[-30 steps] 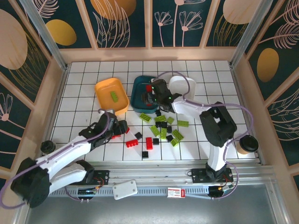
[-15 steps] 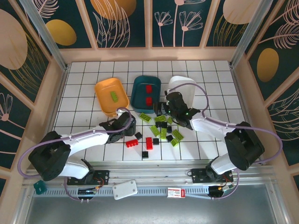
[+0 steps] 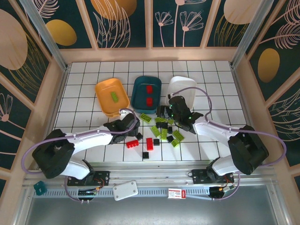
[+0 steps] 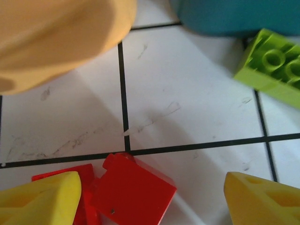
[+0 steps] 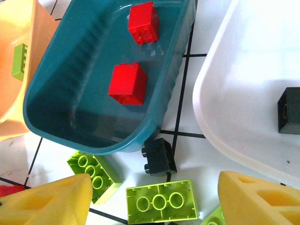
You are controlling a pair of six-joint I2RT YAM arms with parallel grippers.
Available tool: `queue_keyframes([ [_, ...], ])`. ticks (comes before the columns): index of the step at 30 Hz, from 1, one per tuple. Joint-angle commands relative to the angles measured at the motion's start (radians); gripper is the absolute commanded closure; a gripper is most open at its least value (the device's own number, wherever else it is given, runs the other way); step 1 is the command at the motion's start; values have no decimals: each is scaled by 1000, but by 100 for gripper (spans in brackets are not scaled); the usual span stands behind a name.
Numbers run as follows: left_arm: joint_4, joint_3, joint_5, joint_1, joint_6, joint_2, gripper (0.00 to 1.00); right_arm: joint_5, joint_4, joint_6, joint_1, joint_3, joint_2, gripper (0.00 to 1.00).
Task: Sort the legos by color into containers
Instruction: Pick up the lego from the center of the table.
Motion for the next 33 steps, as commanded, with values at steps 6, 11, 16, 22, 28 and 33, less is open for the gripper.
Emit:
queue_keyframes([
  [6,38,28,-6,11,24,85,34,31,4,9,0,-24,-80,28],
  [11,52,29,27,11,27,109,37,34,2,6,-1,-32,-99,28],
  [16,67,27,33,10,28,111,39,36,3,5,-2,-40,-101,28],
  [22,79,25,36,12,36,123,53,42,-2,7,-3,-48,-117,28],
  [28,73,61,70,11,36,33,68,54,-22,11,-6,-59,-165,28],
  [33,69,174,125,53,61,-1,72,54,-35,24,-8,-88,-212,28],
])
